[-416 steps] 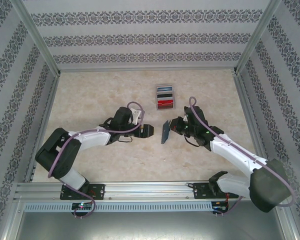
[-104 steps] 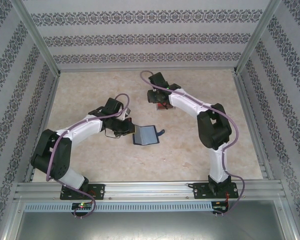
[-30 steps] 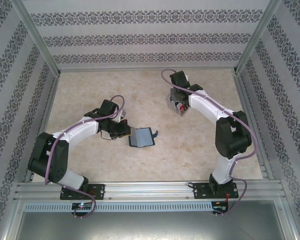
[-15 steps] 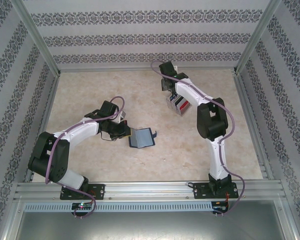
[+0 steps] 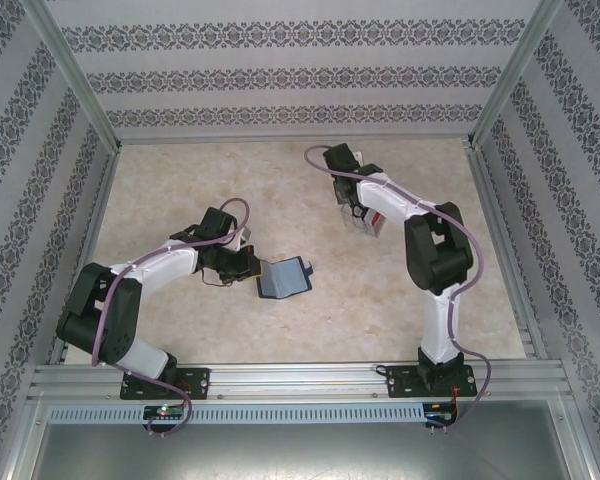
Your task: Put the credit cards into the card holder
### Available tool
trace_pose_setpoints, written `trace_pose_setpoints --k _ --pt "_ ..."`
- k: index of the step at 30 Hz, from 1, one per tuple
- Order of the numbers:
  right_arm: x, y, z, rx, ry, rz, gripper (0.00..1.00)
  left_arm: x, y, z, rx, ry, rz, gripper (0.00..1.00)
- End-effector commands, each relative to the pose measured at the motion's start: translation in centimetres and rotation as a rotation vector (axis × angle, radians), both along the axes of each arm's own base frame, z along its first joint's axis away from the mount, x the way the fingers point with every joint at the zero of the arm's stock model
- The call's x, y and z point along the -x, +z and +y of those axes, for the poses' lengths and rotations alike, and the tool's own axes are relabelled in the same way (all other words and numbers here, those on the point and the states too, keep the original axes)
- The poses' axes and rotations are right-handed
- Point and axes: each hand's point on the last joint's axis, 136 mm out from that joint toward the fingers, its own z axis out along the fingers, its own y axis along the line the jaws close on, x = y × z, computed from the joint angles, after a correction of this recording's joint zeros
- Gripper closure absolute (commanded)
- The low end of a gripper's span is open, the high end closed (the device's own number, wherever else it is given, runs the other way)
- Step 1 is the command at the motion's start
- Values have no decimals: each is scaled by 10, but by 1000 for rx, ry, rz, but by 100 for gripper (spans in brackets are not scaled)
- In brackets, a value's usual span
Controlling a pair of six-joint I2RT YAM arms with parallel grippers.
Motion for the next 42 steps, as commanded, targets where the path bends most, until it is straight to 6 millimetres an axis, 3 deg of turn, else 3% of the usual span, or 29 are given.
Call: trace_pose_setpoints --k 1,7,13,16,19,21,28,42 --pt "35 5 -11 -4 -1 29 37 -6 -1 -8 27 -8 -13 100" --pt "73 18 -29 -40 -20 14 37 -6 -5 -22 30 -64 -3 100" --pt "86 31 -16 -169 23 6 37 -10 3 -43 62 -143 -24 100" --pt "87 25 -6 -221 78 35 37 -11 5 -51 63 -177 -22 100" --pt "88 12 18 -374 160 142 38 -14 5 -53 58 -167 -49 100" --pt "86 3 22 -382 165 177 40 -15 3 -53 49 -172 -39 100" --pt "84 -6 -21 -99 28 180 41 -15 2 -55 56 -172 -28 100" --pt "79 24 -38 19 29 106 42 -12 -2 -57 56 -180 -21 100"
